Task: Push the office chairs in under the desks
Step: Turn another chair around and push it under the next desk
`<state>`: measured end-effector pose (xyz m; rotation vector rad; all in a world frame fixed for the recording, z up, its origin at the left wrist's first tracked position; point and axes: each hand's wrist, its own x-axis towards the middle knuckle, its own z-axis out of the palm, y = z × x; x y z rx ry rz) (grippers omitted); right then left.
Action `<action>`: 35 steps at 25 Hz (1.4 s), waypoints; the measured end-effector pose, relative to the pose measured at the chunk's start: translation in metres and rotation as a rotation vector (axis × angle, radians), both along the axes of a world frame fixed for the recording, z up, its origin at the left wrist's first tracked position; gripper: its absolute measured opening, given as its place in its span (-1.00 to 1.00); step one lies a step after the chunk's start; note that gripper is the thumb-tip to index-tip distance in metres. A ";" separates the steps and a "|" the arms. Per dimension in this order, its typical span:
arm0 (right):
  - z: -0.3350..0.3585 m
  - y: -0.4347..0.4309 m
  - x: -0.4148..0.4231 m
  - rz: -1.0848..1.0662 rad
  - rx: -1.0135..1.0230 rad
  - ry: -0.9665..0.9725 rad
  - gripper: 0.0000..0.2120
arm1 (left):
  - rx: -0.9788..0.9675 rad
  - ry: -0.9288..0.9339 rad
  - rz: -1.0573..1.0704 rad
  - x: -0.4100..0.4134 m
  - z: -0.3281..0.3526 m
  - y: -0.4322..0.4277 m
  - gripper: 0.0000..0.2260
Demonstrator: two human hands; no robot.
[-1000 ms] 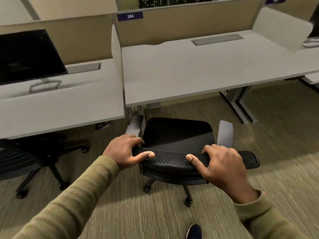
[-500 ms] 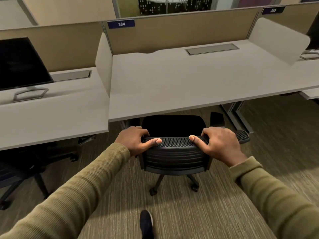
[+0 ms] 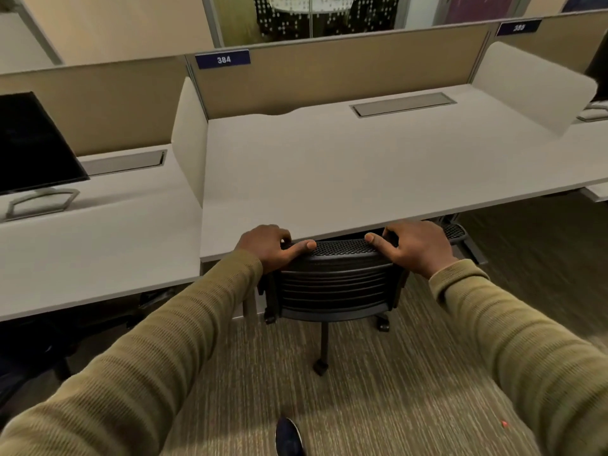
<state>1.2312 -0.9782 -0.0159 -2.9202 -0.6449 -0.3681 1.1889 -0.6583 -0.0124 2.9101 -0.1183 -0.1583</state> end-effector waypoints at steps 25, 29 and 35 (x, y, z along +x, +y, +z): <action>-0.040 0.096 -0.128 0.224 0.112 0.085 -0.14 | 0.158 -0.101 0.081 -0.152 -0.036 0.013 -0.14; -0.059 0.127 -0.174 0.348 0.029 0.173 -0.14 | 0.204 -0.037 0.183 -0.216 -0.056 0.026 -0.13; -0.070 0.186 -0.226 0.483 -0.057 0.229 -0.13 | 0.209 0.042 0.359 -0.302 -0.084 0.078 -0.13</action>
